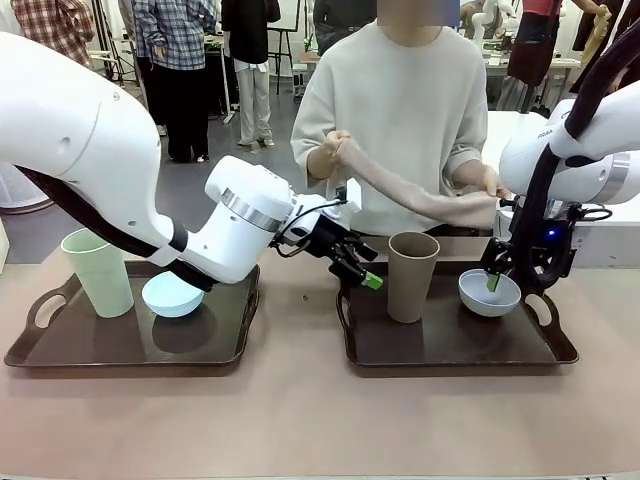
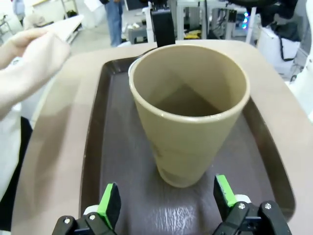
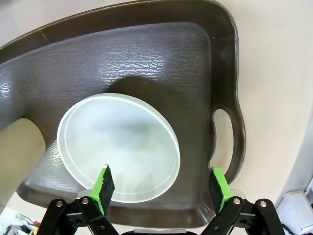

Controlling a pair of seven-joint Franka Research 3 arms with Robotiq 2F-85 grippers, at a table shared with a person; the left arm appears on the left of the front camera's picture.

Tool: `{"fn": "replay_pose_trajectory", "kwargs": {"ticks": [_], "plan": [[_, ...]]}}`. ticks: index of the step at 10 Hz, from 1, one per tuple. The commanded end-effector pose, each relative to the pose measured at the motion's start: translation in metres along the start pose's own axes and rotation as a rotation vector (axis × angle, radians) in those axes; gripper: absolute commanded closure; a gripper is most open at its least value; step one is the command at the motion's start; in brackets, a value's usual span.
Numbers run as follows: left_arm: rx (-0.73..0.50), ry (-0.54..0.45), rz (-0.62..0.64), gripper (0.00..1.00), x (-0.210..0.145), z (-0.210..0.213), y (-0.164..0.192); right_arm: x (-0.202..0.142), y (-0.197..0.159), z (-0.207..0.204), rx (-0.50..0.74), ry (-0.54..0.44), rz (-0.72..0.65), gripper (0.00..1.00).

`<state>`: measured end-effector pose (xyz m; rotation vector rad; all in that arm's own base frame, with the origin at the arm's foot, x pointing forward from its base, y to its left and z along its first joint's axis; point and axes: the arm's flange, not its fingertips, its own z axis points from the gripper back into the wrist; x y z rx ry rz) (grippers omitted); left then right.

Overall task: Set up a tray with a mat and arrange the tableware.
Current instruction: Pick up the Picnic Bowl and Reusable plastic cup from the Handle tray in front of the human's position and hold them in the air.

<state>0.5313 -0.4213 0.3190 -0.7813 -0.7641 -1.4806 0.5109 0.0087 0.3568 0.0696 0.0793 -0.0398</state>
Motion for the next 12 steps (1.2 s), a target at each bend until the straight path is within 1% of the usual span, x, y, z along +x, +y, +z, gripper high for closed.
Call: {"fn": "replay_pose_trajectory", "kwargs": {"ticks": [1,5,6,7,8,11,12], "plan": [[-0.001,0.016,-0.010,0.00,0.003,-0.015,0.005,0.006,-0.002,-0.003,0.041,-0.006,0.016,0.00],[-0.029,0.039,-0.008,0.00,0.010,-0.031,0.005,0.010,-0.003,-0.004,0.051,0.005,0.012,0.00],[-0.029,0.044,0.005,0.00,0.009,-0.031,0.005,0.012,-0.003,-0.004,0.056,0.007,0.009,0.00],[-0.027,0.071,0.035,0.00,0.010,-0.027,0.003,0.012,-0.003,-0.003,0.047,0.007,-0.007,0.00],[-0.034,0.035,-0.014,0.00,0.005,-0.029,0.001,0.003,-0.003,-0.004,0.019,0.006,-0.001,0.00],[-0.039,0.046,0.005,0.00,0.005,-0.029,0.001,0.006,-0.003,0.000,0.039,0.002,0.006,0.00],[-0.043,0.016,-0.020,0.00,0.004,-0.029,-0.006,0.007,0.001,0.001,0.046,-0.010,0.016,0.00]]}}
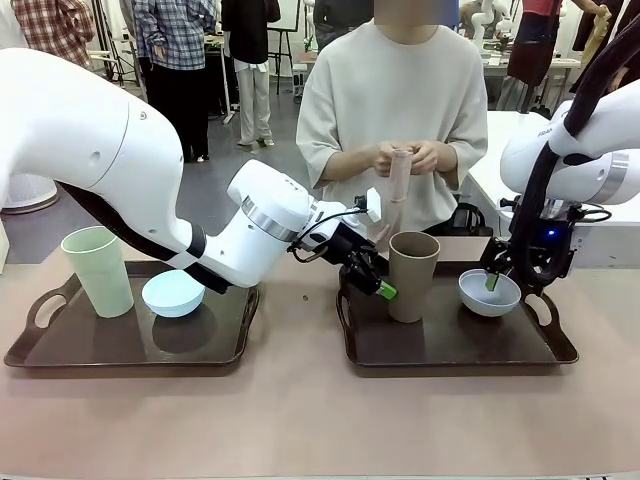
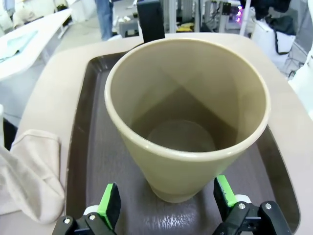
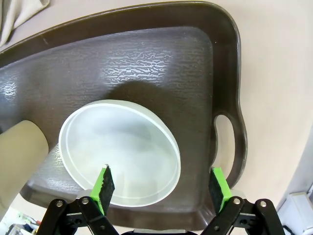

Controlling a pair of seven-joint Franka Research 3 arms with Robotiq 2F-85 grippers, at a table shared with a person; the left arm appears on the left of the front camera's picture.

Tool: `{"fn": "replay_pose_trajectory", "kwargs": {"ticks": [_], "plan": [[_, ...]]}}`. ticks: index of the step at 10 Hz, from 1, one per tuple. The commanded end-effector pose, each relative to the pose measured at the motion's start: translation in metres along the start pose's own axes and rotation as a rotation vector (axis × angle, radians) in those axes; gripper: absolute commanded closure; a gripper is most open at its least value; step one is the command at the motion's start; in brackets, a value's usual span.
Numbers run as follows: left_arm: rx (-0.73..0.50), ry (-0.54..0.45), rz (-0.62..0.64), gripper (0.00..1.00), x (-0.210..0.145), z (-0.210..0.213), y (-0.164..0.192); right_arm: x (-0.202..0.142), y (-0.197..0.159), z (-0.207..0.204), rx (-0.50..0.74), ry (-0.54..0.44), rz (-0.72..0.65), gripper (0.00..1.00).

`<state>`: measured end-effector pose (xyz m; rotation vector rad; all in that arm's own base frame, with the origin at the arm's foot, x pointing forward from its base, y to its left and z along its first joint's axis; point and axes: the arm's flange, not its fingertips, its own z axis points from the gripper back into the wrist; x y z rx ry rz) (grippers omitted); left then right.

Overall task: Set up a tray with a mat and arrange the tableware.
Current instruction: Pick up the Picnic Bowl and Reusable plastic cup from the Handle tray in front of the human's position and hold them in the air.

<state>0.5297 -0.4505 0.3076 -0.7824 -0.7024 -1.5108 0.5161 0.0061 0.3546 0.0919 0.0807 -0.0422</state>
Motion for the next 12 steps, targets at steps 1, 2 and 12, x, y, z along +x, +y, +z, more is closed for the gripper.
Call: {"fn": "replay_pose_trajectory", "kwargs": {"ticks": [1,2,12], "plan": [[0.000,-0.036,-0.039,0.00,-0.004,-0.001,-0.009,0.001,0.004,0.001,0.021,-0.013,0.012,0.00],[0.000,-0.061,-0.058,0.00,-0.006,-0.003,-0.008,0.002,0.002,-0.001,0.020,-0.012,0.001,0.00],[-0.057,-0.156,-0.073,0.00,-0.003,-0.058,0.013,0.017,-0.003,-0.012,0.080,0.006,0.012,0.00]]}}
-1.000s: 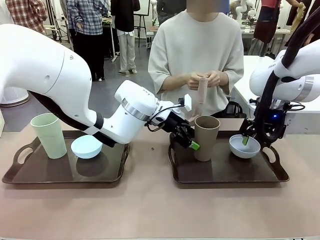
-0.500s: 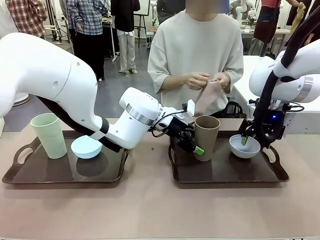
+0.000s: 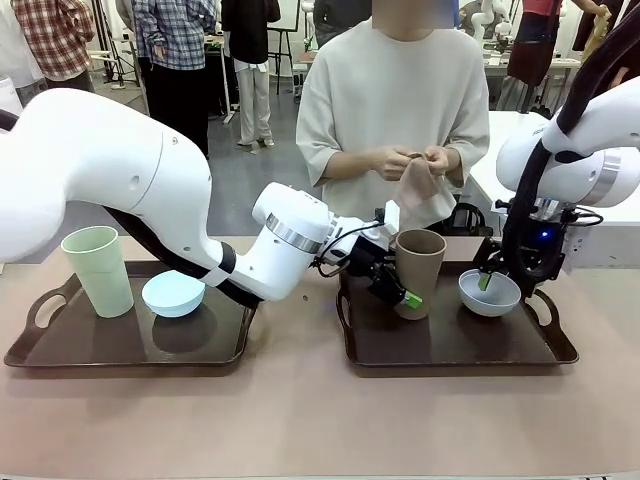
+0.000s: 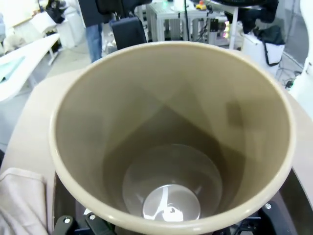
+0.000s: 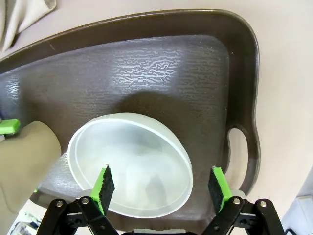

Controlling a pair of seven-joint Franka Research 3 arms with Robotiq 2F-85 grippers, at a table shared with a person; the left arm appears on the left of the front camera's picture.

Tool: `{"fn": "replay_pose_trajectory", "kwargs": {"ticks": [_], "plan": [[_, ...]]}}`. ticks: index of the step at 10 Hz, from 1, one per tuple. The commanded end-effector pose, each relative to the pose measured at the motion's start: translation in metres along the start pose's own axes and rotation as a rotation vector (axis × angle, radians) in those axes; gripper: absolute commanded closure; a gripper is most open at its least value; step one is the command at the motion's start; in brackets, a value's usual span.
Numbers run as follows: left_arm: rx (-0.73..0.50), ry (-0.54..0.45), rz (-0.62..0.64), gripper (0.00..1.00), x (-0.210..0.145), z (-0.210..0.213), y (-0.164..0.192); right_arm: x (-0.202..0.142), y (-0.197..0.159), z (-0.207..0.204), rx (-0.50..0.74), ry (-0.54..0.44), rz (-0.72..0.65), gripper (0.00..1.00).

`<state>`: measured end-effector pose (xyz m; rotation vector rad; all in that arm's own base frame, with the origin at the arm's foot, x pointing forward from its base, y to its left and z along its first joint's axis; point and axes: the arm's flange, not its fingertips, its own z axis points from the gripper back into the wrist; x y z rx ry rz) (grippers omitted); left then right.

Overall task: Set up a tray with a mat and arrange the tableware.
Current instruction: Pick up the Picnic Bowl and Reusable plastic cup from the Handle tray in front of the human's position and hold them in the air.

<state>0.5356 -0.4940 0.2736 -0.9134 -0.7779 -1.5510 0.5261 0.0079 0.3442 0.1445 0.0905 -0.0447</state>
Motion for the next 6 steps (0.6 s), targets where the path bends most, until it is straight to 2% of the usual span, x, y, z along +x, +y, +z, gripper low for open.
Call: {"fn": "replay_pose_trajectory", "kwargs": {"ticks": [1,2,3,4,5,6], "plan": [[0.011,-0.034,-0.006,0.00,-0.0029,-0.0045,0.0042,0.0047,-0.0061,-0.0027,0.022,-0.002,0.034,0.09],[0.009,-0.036,-0.006,0.60,-0.0021,-0.0055,0.0049,0.0049,-0.0067,-0.0035,0.016,-0.001,0.035,0.56],[0.010,-0.036,-0.002,0.60,-0.0003,-0.0061,0.0053,0.0054,-0.0066,-0.0040,0.013,0.001,0.040,0.56],[0.009,-0.034,-0.005,1.00,0.0004,-0.0057,0.0045,0.0053,-0.0064,-0.0044,0.012,0.001,0.042,1.00],[0.011,-0.033,-0.008,0.65,0.0008,-0.0049,0.0044,0.0051,-0.0071,-0.0048,0.012,-0.001,0.041,0.73],[0.016,-0.034,-0.008,1.00,0.0016,-0.0048,0.0034,0.0040,-0.0080,-0.0048,0.012,-0.005,0.040,1.00]]}}
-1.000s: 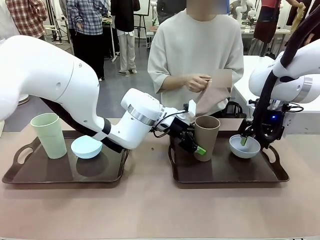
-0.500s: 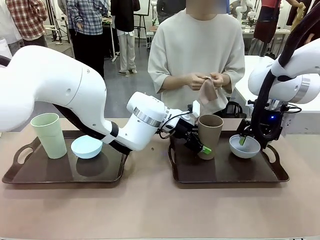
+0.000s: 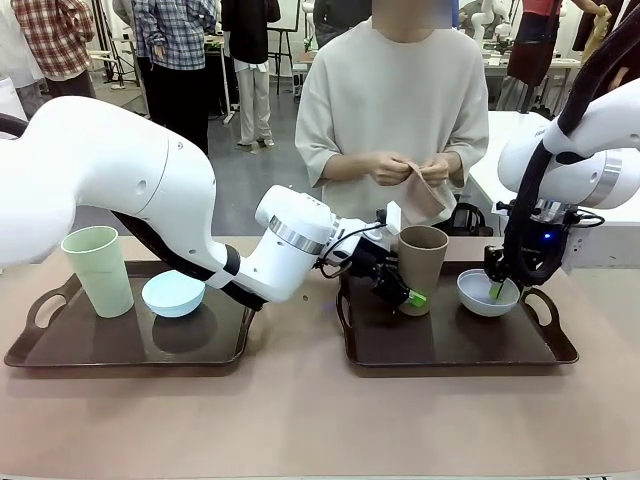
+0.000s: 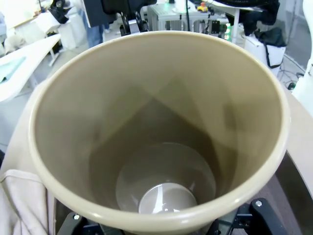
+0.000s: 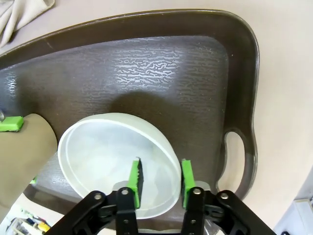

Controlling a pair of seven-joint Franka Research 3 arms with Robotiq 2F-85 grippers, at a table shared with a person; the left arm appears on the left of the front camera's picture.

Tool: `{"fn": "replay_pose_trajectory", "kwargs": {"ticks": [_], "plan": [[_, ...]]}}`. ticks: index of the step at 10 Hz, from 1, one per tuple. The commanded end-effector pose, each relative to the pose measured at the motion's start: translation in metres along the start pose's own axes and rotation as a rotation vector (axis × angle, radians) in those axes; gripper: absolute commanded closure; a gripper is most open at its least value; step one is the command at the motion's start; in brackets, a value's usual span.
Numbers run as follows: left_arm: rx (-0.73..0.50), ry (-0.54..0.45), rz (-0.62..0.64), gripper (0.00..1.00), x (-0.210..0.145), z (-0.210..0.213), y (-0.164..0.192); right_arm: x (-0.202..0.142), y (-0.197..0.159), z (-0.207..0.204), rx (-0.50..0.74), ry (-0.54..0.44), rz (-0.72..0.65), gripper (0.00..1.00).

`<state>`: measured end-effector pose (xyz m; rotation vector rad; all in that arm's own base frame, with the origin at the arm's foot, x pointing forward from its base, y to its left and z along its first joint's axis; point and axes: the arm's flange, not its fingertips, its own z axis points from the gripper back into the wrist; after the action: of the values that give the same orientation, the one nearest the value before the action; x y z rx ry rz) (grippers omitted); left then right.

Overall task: Set up a tray with a mat and arrange the tableware.
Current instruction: Pick up the Picnic Bowl and Reusable plastic cup from the Handle tray in front of the human's position and hold them in the air.

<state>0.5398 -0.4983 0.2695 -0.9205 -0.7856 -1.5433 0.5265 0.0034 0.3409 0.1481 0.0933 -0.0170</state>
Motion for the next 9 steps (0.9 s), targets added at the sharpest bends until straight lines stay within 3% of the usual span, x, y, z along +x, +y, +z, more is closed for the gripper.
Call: {"fn": "replay_pose_trajectory", "kwargs": {"ticks": [1,2,3,4,5,6,7,9], "plan": [[0.014,-0.023,-0.010,1.00,0.004,0.001,-0.001,0.003,-0.004,-0.002,0.010,-0.014,0.011,1.00],[0.014,-0.022,-0.010,1.00,0.005,0.001,-0.001,0.002,-0.004,-0.002,0.009,-0.015,0.010,1.00],[0.015,-0.021,-0.011,0.79,0.006,0.001,-0.001,0.002,-0.004,-0.002,0.009,-0.015,0.009,1.00],[0.017,-0.020,-0.008,0.79,0.006,0.002,-0.001,0.002,-0.004,-0.001,0.009,-0.016,0.011,1.00],[0.020,-0.021,-0.006,1.00,0.006,0.003,-0.001,0.003,-0.005,-0.001,0.010,-0.016,0.015,1.00],[0.021,-0.019,-0.006,0.78,0.007,0.003,-0.001,0.003,-0.004,-0.001,0.011,-0.014,0.018,1.00],[0.020,-0.008,-0.005,1.00,0.008,0.004,-0.002,0.002,-0.004,0.001,0.016,-0.026,0.005,1.00],[0.040,-0.024,0.011,0.95,0.030,0.023,-0.014,-0.017,0.005,0.040,0.061,-0.039,0.046,1.00]]}}
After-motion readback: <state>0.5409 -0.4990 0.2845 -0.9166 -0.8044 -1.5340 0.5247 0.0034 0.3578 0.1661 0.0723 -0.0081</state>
